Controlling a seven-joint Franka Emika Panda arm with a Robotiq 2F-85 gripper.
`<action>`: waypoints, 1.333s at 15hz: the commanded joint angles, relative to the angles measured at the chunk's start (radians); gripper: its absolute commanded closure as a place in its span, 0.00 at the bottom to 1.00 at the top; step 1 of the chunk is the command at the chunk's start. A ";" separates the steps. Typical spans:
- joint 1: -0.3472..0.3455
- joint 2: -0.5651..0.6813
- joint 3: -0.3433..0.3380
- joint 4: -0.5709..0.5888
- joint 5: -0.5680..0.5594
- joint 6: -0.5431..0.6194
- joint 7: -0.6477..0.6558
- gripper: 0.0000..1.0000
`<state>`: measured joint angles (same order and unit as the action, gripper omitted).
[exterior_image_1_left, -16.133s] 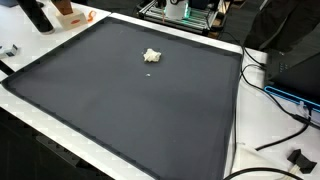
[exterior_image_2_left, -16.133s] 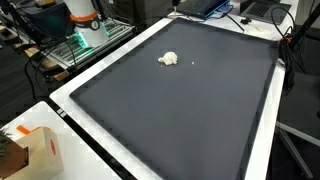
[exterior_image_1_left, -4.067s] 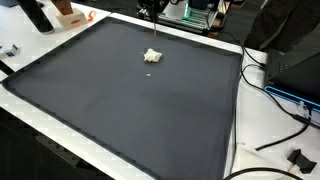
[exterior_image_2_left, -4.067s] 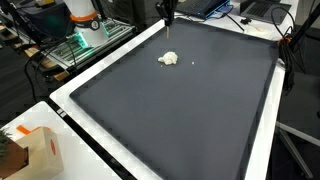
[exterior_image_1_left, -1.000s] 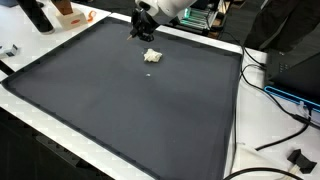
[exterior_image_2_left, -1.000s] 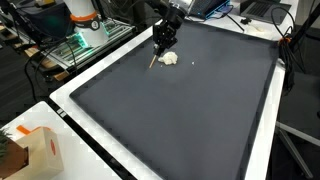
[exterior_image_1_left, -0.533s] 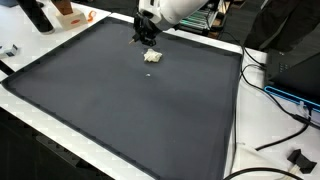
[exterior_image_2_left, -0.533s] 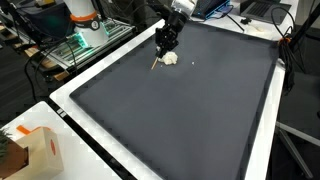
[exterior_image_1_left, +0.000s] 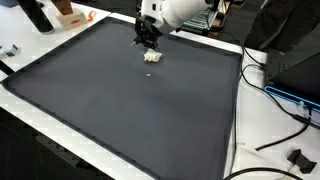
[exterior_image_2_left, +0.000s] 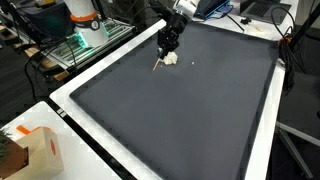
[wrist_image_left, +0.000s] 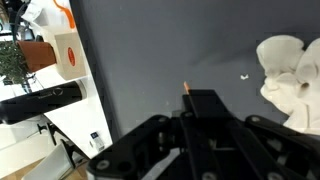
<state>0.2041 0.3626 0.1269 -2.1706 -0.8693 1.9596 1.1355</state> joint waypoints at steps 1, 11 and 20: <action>0.011 0.002 -0.011 0.000 -0.032 0.007 -0.041 0.97; 0.000 -0.054 -0.005 -0.027 -0.021 0.068 -0.173 0.97; -0.022 -0.163 -0.002 -0.090 0.008 0.172 -0.288 0.97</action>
<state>0.1972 0.2684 0.1261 -2.1961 -0.8764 2.0720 0.8986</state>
